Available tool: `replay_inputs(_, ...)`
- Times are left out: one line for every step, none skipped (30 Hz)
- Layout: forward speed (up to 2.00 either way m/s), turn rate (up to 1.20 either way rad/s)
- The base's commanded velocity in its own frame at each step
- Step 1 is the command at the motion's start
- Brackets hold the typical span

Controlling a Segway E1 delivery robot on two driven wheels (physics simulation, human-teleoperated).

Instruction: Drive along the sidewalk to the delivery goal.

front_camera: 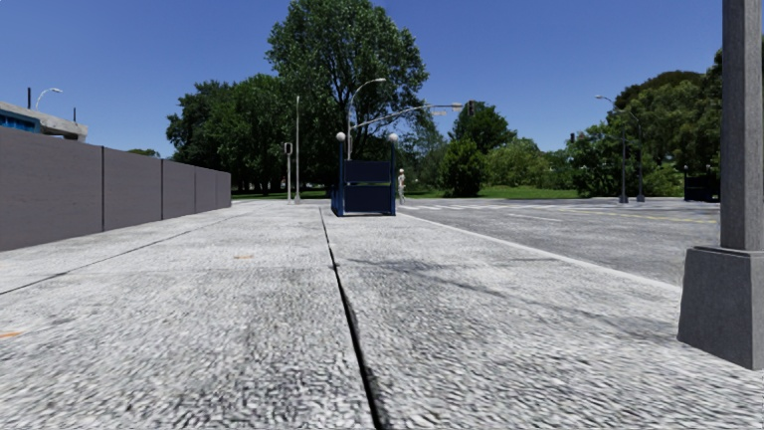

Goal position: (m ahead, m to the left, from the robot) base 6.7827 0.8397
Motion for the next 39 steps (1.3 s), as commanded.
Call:
replay_inputs(1.89,0.0)
replay_inputs(1.89,0.0)
replay_inputs(1.89,0.0)
replay_inputs(1.89,0.0)
replay_inputs(1.89,0.0)
replay_inputs(1.89,0.0)
replay_inputs(1.89,0.0)
replay_inputs(1.89,0.0)
replay_inputs(1.89,0.0)
replay_inputs(1.89,0.0)
replay_inputs(1.89,0.04)
replay_inputs(1.89,0.56)
replay_inputs(1.89,0.79)
replay_inputs(1.89,1.04)
replay_inputs(1.89,1.04)
replay_inputs(1.89,1.14)
replay_inputs(1.89,1.17)
replay_inputs(1.89,1.13)
replay_inputs(1.89,0.66)
replay_inputs(1.89,0.66)
replay_inputs(1.89,0.53)
replay_inputs(1.89,0.28)
replay_inputs(1.89,0.08)
replay_inputs(1.89,0.03)
replay_inputs(1.89,0.03)
replay_inputs(1.89,0.01)
replay_inputs(1.89,0.0)
replay_inputs(1.89,0.0)
replay_inputs(1.89,0.0)
replay_inputs(1.89,0.0)
replay_inputs(1.89,0.0)
replay_inputs(1.89,0.0)
replay_inputs(1.89,0.0)
replay_inputs(1.89,0.0)
replay_inputs(1.89,0.0)
replay_inputs(1.89,0.0)
replay_inputs(1.89,0.0)
replay_inputs(1.89,0.0)
replay_inputs(1.89,0.0)
